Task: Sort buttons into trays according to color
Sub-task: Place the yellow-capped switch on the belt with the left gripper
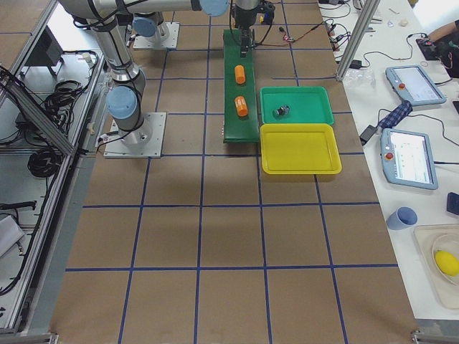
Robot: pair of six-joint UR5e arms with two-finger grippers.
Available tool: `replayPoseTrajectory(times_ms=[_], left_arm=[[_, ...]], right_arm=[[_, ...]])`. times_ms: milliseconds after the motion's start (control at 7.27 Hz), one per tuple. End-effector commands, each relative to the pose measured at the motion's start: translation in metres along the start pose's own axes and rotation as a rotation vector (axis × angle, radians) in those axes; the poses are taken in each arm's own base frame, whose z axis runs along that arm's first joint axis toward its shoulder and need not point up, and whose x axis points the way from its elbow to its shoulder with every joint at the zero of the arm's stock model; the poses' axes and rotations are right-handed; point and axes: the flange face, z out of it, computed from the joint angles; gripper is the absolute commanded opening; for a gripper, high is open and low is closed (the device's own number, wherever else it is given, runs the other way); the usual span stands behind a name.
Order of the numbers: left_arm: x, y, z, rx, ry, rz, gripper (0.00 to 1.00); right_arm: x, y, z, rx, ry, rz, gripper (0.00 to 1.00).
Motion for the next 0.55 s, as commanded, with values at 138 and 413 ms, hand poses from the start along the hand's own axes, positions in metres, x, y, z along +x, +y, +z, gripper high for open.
replayPoseTrajectory(times_ms=[138,413], left_arm=[[0.018,-0.023,0.021,0.050,-0.110,0.244,0.00],[0.025,-0.027,0.029,0.043,-0.120,0.420,0.00]], right_arm=[[0.001,0.000,0.000,0.000,-0.002,0.002,1.00],[-0.001,0.000,0.000,0.000,-0.001,-0.001,1.00]])
